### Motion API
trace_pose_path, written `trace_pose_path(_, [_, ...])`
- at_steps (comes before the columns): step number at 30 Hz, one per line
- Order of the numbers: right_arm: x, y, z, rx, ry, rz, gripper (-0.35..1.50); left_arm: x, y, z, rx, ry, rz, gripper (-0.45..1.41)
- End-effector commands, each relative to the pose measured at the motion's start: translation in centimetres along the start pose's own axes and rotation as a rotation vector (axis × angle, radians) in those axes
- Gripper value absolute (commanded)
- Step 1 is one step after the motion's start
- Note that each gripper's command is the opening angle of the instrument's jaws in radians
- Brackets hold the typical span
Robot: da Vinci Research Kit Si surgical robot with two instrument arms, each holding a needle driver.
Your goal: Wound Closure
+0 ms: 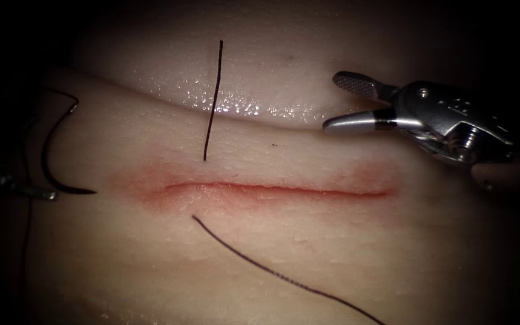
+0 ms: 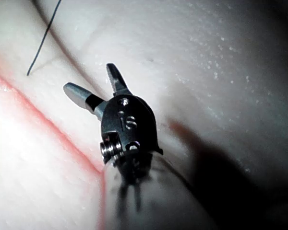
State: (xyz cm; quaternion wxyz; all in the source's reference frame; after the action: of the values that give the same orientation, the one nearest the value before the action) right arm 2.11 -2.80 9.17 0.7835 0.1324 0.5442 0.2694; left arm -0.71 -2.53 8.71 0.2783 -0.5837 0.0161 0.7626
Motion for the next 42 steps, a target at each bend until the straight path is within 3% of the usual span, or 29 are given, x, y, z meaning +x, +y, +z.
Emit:
trace_pose_path(1, [-0.07,-0.01,0.09,0.008,0.002,-0.003,1.47,-0.01,0.08,0.05,-0.015,0.005,-0.007,1.2])
trace_pose_path(12, [-0.15,-0.08,0.04,0.044,-0.011,-0.013,1.45,0.77,0.51,-0.09,-0.087,-0.036,-0.03,1.23])
trace_pose_path(19, [-0.14,-0.15,-0.02,0.075,-0.077,-0.035,1.26,1.23,1.03,0.21,-0.119,-0.092,0.021,1.09])
trace_pose_path(24, [-0.1,-0.27,-0.07,0.066,-0.12,-0.056,1.21,1.35,1.39,0.63,-0.074,-0.268,0.183,1.06])
trace_pose_path(33, [0.02,-0.3,-0.19,0.074,-0.101,-0.057,1.15,1.43,1.76,1.13,-0.02,-0.314,0.42,0.96])
trace_pose_path(42, [0.01,-0.28,-0.24,0.075,-0.091,-0.056,1.13,1.39,2.15,1.52,0.04,-0.435,0.623,0.96])
